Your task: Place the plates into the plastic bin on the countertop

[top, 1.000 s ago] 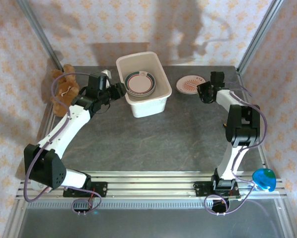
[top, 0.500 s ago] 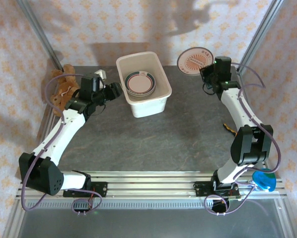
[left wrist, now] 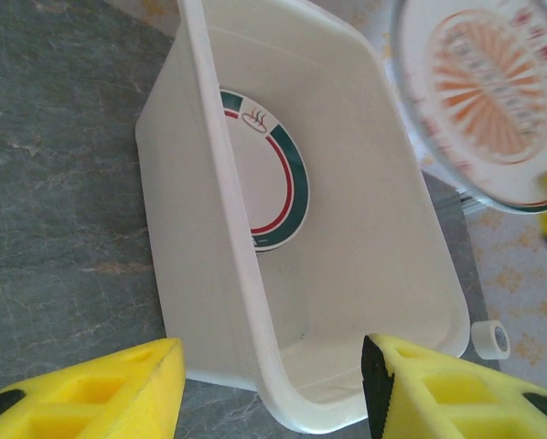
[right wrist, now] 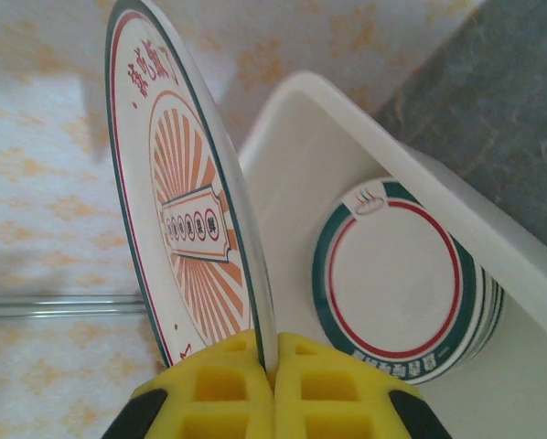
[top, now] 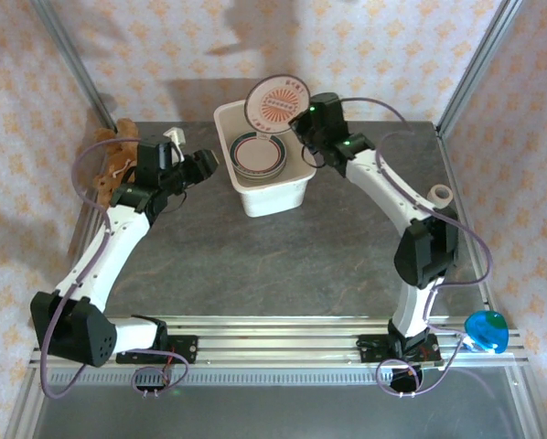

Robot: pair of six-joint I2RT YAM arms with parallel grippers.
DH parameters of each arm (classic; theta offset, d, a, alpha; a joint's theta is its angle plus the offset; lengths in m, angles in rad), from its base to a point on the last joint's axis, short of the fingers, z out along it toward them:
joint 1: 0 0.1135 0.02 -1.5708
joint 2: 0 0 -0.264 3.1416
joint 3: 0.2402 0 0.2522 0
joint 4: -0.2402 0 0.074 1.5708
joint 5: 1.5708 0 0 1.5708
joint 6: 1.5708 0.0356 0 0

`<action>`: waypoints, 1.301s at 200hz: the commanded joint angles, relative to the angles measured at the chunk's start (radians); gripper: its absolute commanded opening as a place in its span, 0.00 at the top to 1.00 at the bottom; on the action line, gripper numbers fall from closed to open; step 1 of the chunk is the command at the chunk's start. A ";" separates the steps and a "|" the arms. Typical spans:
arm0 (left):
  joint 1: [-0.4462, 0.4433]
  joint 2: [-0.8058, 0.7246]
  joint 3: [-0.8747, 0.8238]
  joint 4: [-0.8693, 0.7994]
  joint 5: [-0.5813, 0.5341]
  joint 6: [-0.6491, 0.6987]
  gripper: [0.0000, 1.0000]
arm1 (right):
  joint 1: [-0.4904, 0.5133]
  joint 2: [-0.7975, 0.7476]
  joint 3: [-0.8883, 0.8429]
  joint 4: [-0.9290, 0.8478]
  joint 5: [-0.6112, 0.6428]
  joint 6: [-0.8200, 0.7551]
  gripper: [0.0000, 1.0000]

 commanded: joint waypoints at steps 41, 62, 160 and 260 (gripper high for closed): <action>0.022 -0.107 -0.056 -0.074 -0.027 0.015 0.45 | 0.067 0.120 0.125 -0.014 0.094 0.058 1.00; 0.024 -0.132 -0.068 -0.096 -0.042 0.021 0.45 | 0.091 0.151 0.146 -0.047 0.132 0.056 1.00; 0.027 -0.199 -0.096 -0.169 -0.094 0.054 0.45 | 0.129 0.316 0.287 -0.166 0.184 0.073 1.00; 0.029 -0.195 -0.103 -0.173 -0.114 0.051 0.45 | 0.137 0.479 0.428 -0.272 0.189 0.155 1.00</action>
